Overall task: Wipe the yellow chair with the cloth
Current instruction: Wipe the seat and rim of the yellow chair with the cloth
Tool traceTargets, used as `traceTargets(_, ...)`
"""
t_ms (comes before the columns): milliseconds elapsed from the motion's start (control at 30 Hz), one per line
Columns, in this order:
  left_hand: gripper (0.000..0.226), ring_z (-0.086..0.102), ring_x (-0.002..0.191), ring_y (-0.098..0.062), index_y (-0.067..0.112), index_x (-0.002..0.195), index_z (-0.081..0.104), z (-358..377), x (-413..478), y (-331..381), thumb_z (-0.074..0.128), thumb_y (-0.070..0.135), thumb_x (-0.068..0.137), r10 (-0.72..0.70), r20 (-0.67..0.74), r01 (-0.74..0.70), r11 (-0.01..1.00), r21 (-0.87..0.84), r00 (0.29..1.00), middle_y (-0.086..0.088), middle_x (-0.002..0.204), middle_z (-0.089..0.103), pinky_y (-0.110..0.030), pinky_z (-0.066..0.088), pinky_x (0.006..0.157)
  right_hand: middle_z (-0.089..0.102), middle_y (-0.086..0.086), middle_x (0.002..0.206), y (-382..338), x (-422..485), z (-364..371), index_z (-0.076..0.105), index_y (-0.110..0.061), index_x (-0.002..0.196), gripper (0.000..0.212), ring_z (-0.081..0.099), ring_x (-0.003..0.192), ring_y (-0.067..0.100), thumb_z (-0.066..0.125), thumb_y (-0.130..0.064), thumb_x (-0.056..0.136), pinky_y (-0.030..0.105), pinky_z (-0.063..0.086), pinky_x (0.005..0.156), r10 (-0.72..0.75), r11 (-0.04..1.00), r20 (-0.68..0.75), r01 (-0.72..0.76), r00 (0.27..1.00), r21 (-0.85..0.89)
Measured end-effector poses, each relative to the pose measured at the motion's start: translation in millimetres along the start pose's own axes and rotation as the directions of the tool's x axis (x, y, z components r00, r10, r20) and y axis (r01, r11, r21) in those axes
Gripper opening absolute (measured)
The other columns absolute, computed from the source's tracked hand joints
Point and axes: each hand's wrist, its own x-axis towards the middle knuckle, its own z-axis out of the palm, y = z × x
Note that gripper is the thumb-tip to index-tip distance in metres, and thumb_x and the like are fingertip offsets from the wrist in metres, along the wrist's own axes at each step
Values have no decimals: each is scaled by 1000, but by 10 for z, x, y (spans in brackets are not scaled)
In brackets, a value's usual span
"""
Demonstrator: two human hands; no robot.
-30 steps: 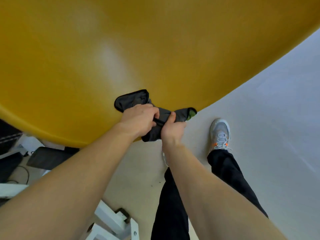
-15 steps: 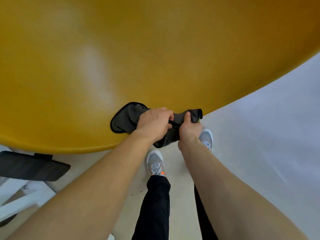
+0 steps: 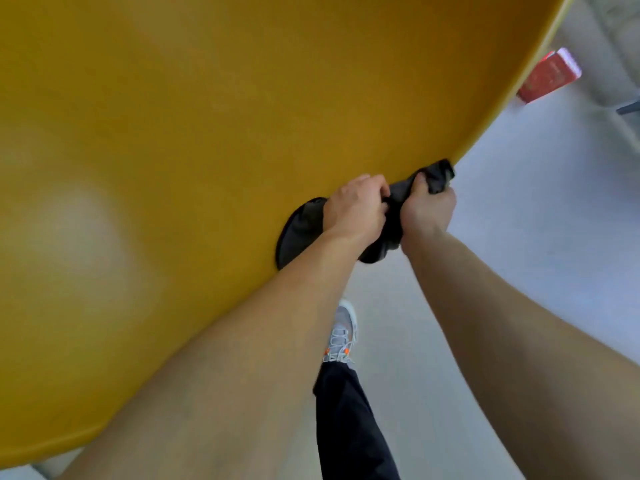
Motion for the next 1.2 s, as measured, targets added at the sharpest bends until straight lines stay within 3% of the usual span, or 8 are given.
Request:
traceTargets(133, 14, 58, 105, -25, 28, 110, 63, -121, 606, 540, 58, 26, 96, 5, -79, -14, 993, -118, 997, 2, 115, 65, -36, 49, 79, 63, 2, 108, -712, 619, -114, 55, -15, 118, 26, 62, 109, 25, 53, -32, 97, 31, 47, 94, -173, 984, 39, 174, 984, -35)
traceTargets(300, 19, 59, 107, -25, 28, 115, 63, -139, 317, 237, 59, 25, 96, 41, 25, -42, 998, 53, 999, 1, 120, 63, -38, 49, 80, 59, 11, 134, -466, 488, -22, 37, -10, 143, 53, 56, 121, 30, 49, -36, 99, 36, 43, 99, -208, 950, 165, 240, 964, -202)
traceTargets(700, 23, 58, 110, -25, 29, 119, 60, -545, -1771, -1134, 57, 27, 96, -142, 360, 32, 955, 295, 922, 3, 128, 58, -33, 41, 77, 64, 14, 121, 1161, -2029, 65, 43, -7, 138, 49, 61, 108, 36, 45, -38, 99, 38, 44, 85, 249, 939, 115, -210, 962, -274)
traceTargets(800, 23, 61, 102, -25, 29, 111, 62, -843, -2178, -1252, 61, 26, 89, -255, 448, 68, 917, 392, 857, 2, 117, 64, -35, 50, 78, 66, 11, 114, 1314, -2660, 3, 56, -6, 117, 43, 61, 100, 31, 46, -42, 95, 39, 48, 92, 340, 912, 222, -263, 914, -316)
traceTargets(867, 19, 63, 92, -25, 26, 102, 65, -1072, -2394, -1303, 63, 30, 84, -339, 494, 68, 870, 488, 801, 2, 104, 68, -34, 54, 75, 65, 11, 116, 1376, -3050, -14, 57, -2, 121, 44, 61, 104, 31, 47, -39, 99, 39, 48, 94, 436, 885, 330, -334, 837, -323)
traceTargets(1000, 16, 63, 86, -23, 26, 98, 66, -1328, -2529, -1387, 63, 34, 84, -430, 511, 55, 802, 595, 745, 2, 96, 67, -30, 49, 66, 63, 9, 85, 1322, -3305, -34, 61, -8, 92, 24, 60, 77, 27, 49, -27, 101, 36, 51, 71, 585, 808, 405, -550, 703, -211)
traceTargets(1133, 21, 63, 98, -30, 24, 108, 66, -992, -2253, -1406, 56, 17, 91, -274, 461, 16, 872, 489, 844, -4, 109, 67, -39, 55, 80, 68, 13, 92, 1318, -2928, 67, 62, -15, 81, 20, 64, 85, 31, 50, -23, 94, 46, 57, 85, 521, 853, 249, -501, 816, -142)
traceTargets(1200, 24, 62, 97, -32, 22, 110, 65, -699, -2041, -1348, 54, 10, 92, -214, 428, 9, 901, 434, 878, -7, 110, 66, -43, 55, 83, 69, 13, 97, 1331, -2648, 115, 64, -10, 92, 24, 64, 91, 32, 49, -29, 96, 46, 55, 89, 463, 884, 207, -433, 862, -175)
